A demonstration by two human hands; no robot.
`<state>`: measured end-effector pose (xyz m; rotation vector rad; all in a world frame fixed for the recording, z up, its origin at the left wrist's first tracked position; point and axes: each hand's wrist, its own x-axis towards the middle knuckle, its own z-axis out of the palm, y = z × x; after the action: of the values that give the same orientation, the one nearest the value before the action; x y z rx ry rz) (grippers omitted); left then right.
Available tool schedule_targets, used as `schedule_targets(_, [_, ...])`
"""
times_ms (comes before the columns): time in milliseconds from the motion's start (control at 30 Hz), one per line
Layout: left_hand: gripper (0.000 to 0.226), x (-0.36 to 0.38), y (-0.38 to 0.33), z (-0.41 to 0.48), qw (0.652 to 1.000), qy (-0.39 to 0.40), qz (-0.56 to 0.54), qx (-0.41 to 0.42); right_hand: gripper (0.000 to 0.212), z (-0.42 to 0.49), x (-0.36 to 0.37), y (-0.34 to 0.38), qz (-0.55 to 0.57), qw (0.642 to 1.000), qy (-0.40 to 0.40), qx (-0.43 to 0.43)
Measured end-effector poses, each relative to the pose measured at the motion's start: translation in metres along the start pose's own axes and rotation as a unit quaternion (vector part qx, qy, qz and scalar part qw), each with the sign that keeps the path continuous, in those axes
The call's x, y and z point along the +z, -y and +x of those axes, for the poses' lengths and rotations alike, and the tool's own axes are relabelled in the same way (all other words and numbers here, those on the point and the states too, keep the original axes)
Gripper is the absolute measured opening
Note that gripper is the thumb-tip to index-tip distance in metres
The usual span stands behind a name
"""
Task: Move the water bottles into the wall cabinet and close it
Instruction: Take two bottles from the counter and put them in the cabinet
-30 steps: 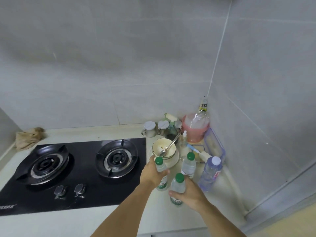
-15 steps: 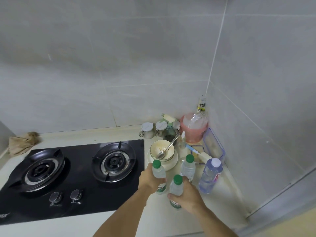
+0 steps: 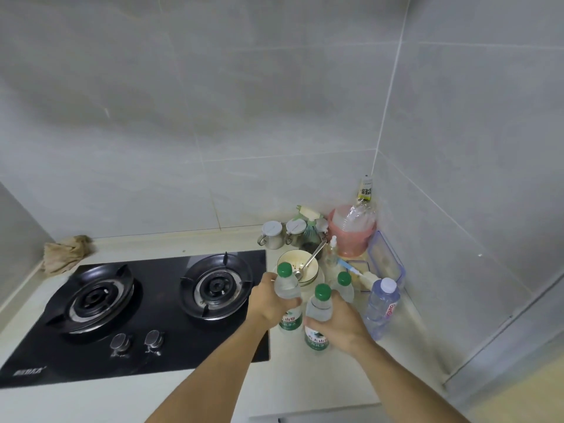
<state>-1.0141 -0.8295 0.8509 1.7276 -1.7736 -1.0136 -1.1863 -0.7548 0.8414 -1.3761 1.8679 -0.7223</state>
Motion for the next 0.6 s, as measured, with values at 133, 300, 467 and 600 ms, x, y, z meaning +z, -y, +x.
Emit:
schedule_targets(133, [0.07,-0.03,-0.028,-0.001,0.998,-0.03,-0.03,0.043,0.066,0.001,-0.024,0.033,0.014,0.999,-0.021,-0.027])
schedule_targets(300, [0.056,-0.069,-0.076,-0.003,0.988,-0.077,-0.074,0.116,0.063,0.005,-0.068,0.077,0.049,0.993,-0.06,-0.088])
schedule_targets(467, [0.053,-0.106,-0.132,-0.01,0.971,-0.119,-0.114,0.176,0.066,0.005,-0.125,0.127,0.096,0.981,-0.095,-0.136])
schedule_targets(600, [0.054,-0.133,-0.179,-0.014,0.959,-0.128,-0.152,0.204,0.064,-0.001,-0.168,0.17,0.131,0.964,-0.133,-0.189])
